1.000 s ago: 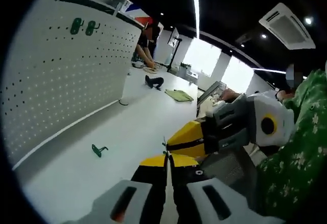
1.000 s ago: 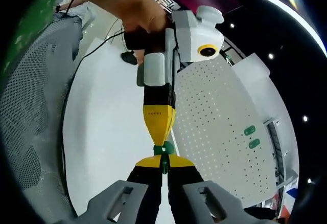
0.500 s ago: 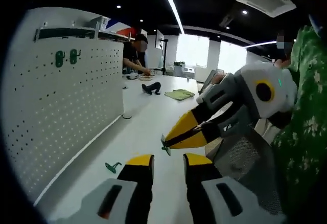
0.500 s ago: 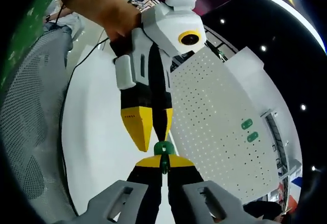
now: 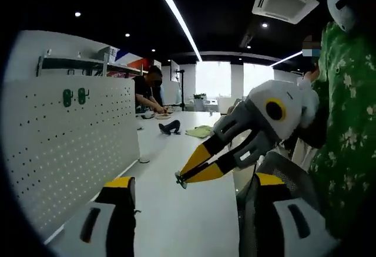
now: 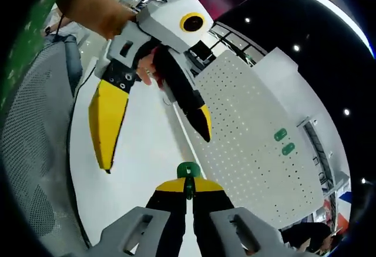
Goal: Insert the hook assembly into the mounting plate slot until the hook locks in place.
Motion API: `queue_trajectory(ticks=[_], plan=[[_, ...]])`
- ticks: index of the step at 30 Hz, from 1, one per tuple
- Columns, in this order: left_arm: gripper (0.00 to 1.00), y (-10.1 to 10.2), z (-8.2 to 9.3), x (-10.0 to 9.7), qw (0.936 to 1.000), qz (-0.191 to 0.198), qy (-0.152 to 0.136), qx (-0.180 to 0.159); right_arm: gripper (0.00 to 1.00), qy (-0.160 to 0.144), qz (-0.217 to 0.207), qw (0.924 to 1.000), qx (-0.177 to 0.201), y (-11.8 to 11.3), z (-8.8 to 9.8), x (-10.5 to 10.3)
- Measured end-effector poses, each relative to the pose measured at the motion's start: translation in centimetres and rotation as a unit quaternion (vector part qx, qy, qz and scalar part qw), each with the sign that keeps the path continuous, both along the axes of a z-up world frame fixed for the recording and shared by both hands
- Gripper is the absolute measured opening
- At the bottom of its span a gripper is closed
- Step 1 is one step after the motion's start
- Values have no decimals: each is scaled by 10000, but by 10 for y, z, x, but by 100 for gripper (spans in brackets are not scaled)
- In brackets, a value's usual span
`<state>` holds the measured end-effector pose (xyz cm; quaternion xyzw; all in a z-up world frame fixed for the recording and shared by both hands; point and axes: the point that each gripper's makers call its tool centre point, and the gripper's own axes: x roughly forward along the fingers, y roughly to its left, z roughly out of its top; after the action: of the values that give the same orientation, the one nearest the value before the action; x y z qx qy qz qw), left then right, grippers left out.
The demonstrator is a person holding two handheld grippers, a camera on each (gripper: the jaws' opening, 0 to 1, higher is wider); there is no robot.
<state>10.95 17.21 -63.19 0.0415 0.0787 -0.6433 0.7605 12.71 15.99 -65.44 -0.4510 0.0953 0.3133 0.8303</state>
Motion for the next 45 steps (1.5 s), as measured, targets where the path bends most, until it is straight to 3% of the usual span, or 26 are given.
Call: queue_trajectory(ticks=[4,17,21,26,30,38,45], plan=[[100,0,4,-3,9999,-42,4,-149,1,16,-36,10000,48,-1,1,1],[100,5,14,-4,9992,102,-154,-367,1,252,-379,9974,555,-9,2,7],[100,7,19,-3,9986,184,-204,-460,1,421,-672,9916,1018,-14,4,12],[100,11,22,-2,9980,307,-228,-511,1,436,-919,9861,1313,-21,10,19],[100,15,21,0,9973,432,-277,-527,1,479,-1138,9776,1706,-25,16,23],[100,21,23,2,9964,550,-294,-582,1,848,-1561,9432,2806,-30,26,27],[100,23,25,2,9962,537,-308,-612,1,908,-1706,9353,2966,-37,27,27]])
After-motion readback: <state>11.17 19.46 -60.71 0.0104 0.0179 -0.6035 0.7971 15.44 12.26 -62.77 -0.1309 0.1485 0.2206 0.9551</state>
